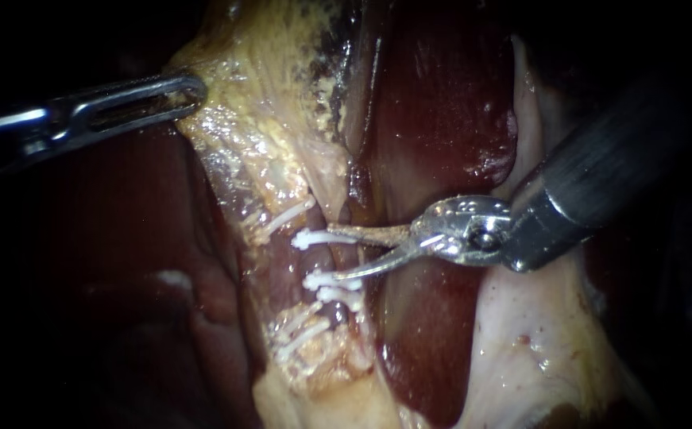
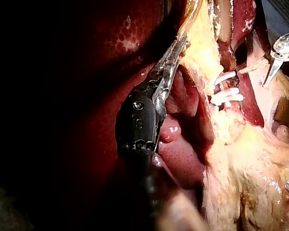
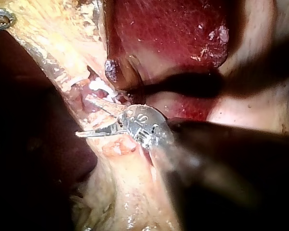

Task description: Go to the cutting position right tube

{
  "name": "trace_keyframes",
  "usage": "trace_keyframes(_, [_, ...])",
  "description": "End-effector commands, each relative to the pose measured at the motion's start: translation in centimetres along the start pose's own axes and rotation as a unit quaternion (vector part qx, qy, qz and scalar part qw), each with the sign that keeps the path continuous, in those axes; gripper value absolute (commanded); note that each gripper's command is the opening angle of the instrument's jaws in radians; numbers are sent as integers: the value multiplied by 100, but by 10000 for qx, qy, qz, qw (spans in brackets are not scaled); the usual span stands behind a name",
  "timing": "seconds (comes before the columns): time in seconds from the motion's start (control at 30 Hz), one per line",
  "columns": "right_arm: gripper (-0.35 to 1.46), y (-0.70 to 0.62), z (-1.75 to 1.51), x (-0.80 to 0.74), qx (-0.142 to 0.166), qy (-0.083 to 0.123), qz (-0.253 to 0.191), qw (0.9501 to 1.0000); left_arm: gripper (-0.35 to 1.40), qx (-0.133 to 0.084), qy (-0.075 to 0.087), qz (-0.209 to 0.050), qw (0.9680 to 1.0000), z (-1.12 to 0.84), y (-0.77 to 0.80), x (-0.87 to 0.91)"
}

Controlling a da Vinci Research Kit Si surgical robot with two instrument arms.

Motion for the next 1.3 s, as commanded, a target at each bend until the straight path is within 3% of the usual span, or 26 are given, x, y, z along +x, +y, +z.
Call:
trace_keyframes(0.03, [137,0,0,0,1,0,1,10000,-35,1,-1,29,10000,0,0,0])
trace_keyframes(0.13, [137,-2,0,-1,50,-13,-34,10000,-35,11,12,46,10000,-4,3,-6])
trace_keyframes(0.23, [137,-6,1,-6,166,-19,240,9996,-35,-44,-29,76,10000,-14,9,-17])
trace_keyframes(0.47, [135,-9,12,-24,229,-460,662,9965,-35,-143,-170,73,9997,-39,11,-36])
trace_keyframes(0.67, [135,4,21,-39,150,-680,829,9941,-35,-165,-241,78,9995,-50,-1,-42])
trace_keyframes(0.83, [135,14,24,-49,49,-871,928,9919,-35,-168,-241,78,9995,-53,-2,-41])
trace_keyframes(1.3, [130,34,45,-45,-55,-990,1039,9896,-35,-202,-251,75,9995,-55,-11,-41])
